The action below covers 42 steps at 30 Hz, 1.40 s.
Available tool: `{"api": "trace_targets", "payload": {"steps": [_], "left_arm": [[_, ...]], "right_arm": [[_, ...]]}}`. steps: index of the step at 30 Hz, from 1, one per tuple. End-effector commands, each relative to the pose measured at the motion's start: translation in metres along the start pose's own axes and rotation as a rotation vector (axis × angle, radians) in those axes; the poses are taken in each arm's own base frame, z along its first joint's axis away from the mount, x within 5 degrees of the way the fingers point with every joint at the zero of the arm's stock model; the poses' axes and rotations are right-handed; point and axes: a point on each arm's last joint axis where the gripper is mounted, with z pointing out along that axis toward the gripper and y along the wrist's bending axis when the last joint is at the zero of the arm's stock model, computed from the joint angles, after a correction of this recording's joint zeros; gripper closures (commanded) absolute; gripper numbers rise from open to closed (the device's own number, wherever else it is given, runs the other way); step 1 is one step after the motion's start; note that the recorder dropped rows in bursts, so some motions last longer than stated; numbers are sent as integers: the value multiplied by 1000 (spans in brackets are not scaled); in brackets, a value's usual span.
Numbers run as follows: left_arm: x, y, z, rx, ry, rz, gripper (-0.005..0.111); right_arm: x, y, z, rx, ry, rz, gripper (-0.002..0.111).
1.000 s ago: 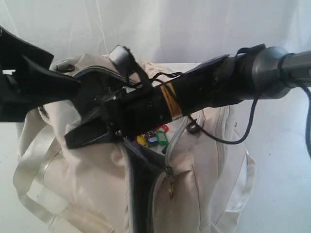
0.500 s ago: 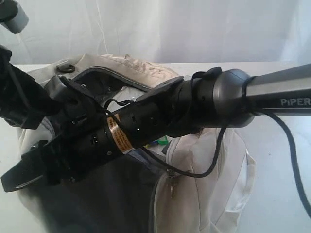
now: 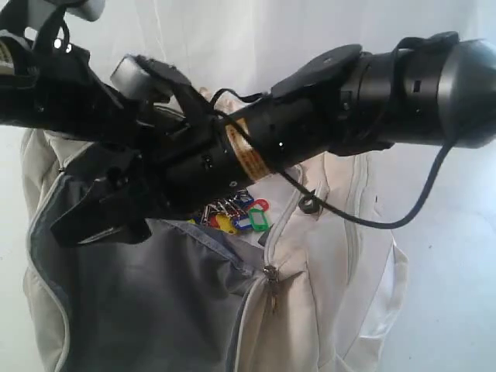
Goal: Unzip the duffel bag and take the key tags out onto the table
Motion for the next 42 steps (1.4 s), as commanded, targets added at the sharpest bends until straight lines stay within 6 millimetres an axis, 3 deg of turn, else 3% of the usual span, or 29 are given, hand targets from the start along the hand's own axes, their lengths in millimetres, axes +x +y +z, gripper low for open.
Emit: {"api": "trace_targets", "payload": {"steps": [1,3,6,10,16,21,29,36,42], "left_arm": [[9,1,12,-19,68,112,35],[9,2,16,-25,64,154,37],[16,3,47,-23,103,132,40],[16,15,70,-49,32,52,40],[15,15,110,-38,31,52,40],[14,15,143,-29,38,53,40],[20,14,194,-20,83,69,40],[32,15,230,-11,210,168,38],[35,17,246,-14,330,163,19]], "right_arm": [[-18,9,-45,-57,-87,-37,40],[-19,-5,-61,-19,-116,-11,40],[-20,-26,-87,60,-166,29,40],[-20,-47,-116,161,-225,63,40],[-20,-81,-152,445,-341,115,40],[-16,-96,-161,621,-387,144,40],[10,-115,-172,904,-382,171,40],[19,-108,-176,959,-369,152,40],[13,-96,-178,927,-386,127,40]]}}
